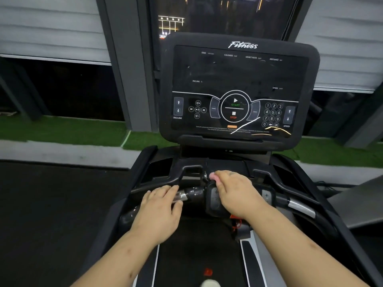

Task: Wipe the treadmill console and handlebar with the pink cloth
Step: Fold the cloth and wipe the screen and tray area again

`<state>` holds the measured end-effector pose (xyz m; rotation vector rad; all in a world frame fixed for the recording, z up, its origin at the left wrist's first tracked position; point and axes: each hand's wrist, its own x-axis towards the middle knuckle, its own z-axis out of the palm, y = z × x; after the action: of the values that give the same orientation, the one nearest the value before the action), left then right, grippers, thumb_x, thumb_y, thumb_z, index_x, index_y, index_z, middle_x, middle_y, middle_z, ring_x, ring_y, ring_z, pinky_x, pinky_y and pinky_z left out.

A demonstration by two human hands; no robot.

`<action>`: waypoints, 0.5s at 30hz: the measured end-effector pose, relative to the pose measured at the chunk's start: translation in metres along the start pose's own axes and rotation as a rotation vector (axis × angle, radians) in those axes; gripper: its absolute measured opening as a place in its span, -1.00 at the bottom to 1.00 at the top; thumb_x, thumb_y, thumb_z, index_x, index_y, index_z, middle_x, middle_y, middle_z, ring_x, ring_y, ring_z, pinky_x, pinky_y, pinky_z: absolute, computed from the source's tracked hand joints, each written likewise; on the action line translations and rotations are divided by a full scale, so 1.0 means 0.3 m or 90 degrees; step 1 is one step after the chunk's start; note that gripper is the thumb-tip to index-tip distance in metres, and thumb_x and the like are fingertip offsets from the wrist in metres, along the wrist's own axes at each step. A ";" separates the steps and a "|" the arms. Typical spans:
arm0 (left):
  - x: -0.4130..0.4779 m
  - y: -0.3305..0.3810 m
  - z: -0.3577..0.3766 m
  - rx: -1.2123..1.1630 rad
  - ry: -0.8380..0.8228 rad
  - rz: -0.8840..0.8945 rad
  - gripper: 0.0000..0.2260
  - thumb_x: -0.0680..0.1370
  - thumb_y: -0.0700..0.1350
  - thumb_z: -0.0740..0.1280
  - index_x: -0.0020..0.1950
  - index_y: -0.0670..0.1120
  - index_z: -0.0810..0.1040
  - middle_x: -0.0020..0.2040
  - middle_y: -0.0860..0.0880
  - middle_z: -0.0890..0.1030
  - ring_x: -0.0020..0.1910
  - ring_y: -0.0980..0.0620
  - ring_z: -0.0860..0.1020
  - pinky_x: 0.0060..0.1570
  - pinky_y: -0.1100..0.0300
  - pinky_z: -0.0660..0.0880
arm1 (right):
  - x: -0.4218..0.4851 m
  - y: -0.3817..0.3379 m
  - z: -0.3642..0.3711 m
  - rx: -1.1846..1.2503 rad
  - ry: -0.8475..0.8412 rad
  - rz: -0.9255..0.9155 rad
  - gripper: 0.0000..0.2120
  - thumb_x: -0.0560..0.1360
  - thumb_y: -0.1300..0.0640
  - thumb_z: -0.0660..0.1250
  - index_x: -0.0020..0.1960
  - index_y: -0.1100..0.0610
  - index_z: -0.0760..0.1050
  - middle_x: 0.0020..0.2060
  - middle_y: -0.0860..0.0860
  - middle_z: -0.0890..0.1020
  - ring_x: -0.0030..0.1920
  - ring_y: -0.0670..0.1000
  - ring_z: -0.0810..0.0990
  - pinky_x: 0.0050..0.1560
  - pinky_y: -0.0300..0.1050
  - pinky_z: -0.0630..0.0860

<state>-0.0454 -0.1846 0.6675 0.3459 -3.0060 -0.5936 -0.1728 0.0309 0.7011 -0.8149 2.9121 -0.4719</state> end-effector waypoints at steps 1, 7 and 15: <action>-0.005 0.000 0.005 0.005 0.001 -0.006 -0.50 0.72 0.15 0.06 0.67 0.10 0.17 0.62 0.09 0.26 0.61 0.07 0.16 0.64 0.01 -0.03 | -0.001 0.003 -0.005 0.009 -0.006 -0.005 -0.59 0.73 -0.15 -0.03 0.41 -0.10 0.46 0.32 -0.12 0.58 0.35 -0.02 0.50 0.40 0.07 0.41; -0.043 -0.054 0.026 0.054 -0.005 -0.105 -0.45 0.70 0.19 0.06 0.68 0.10 0.13 0.64 0.02 0.20 0.63 -0.01 0.12 0.63 -0.09 0.00 | -0.021 0.072 -0.050 0.027 -0.018 0.009 -0.56 0.72 -0.18 -0.04 0.46 -0.13 0.44 0.27 -0.14 0.58 0.33 -0.04 0.51 0.41 0.00 0.40; -0.080 -0.025 0.067 0.066 -0.032 -0.168 -0.41 0.69 0.25 0.00 0.69 0.15 -0.06 0.69 0.00 0.05 0.67 -0.04 -0.03 0.62 -0.20 -0.13 | -0.014 0.112 -0.030 0.026 0.010 -0.003 -0.53 0.70 -0.21 -0.10 0.43 -0.17 0.44 0.21 -0.18 0.60 0.28 -0.05 0.53 0.34 0.06 0.46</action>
<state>-0.0224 -0.1784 0.6457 0.7534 -3.0698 -0.4685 -0.1872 0.0626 0.6992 -0.8154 2.9046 -0.5385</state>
